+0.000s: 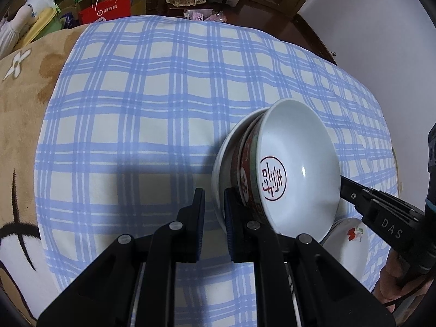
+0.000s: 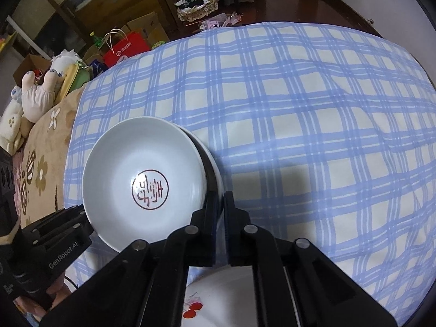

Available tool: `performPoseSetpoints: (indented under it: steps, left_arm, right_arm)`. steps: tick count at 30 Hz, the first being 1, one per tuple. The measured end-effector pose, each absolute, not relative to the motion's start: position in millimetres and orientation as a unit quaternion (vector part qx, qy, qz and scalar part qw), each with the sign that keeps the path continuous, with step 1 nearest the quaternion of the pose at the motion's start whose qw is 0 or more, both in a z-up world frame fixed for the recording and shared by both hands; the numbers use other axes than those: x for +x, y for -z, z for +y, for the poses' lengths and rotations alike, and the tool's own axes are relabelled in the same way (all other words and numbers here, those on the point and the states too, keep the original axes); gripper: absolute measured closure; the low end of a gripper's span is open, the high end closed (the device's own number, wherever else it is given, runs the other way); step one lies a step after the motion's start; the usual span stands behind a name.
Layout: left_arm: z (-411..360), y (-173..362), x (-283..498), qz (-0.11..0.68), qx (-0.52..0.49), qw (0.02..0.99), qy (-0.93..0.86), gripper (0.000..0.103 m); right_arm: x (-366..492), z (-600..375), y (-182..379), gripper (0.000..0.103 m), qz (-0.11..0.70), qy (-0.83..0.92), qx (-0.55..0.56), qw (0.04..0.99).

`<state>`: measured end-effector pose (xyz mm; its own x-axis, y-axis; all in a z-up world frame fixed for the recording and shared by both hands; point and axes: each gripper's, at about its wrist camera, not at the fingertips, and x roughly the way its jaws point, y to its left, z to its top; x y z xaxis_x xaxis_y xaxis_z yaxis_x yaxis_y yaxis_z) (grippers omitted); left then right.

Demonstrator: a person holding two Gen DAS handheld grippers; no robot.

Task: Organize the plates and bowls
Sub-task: 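Lift and carry both bowl stacks toward the cherry-print white plate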

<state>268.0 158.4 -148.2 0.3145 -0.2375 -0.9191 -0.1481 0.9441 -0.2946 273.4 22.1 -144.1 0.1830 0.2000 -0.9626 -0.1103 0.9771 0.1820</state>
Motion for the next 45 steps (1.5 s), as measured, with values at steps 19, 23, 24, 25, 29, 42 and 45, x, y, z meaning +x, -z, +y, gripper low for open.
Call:
performPoseSetpoints:
  steps: [19, 23, 24, 25, 29, 42, 45]
  left_arm:
    - [160, 148, 268, 0.573, -0.181, 0.799, 0.026, 0.094]
    - [159, 149, 268, 0.575, -0.178, 0.798, 0.024, 0.094]
    - [159, 149, 269, 0.575, -0.181, 0.797, 0.023, 0.094]
    - [160, 149, 269, 0.576, -0.188, 0.796, 0.022, 0.094]
    - [167, 151, 268, 0.576, -0.21, 0.79, 0.019, 0.089]
    - [168, 144, 260, 0.554, -0.201, 0.808, 0.023, 0.096]
    - [170, 143, 261, 0.551, -0.212, 0.807, 0.021, 0.096]
  right_arm:
    - [271, 21, 150, 0.095, 0.626, -0.094, 0.045, 0.773]
    - [271, 26, 149, 0.095, 0.623, -0.094, 0.019, 0.777]
    - [271, 28, 149, 0.095, 0.623, -0.091, 0.014, 0.776]
    - [272, 30, 149, 0.095, 0.625, -0.087, 0.009, 0.776]
    - [272, 32, 149, 0.095, 0.624, -0.079, 0.005, 0.778]
    - [267, 30, 143, 0.097, 0.607, -0.085, 0.004, 0.79]
    - [265, 29, 142, 0.097, 0.602, -0.086, 0.005, 0.794]
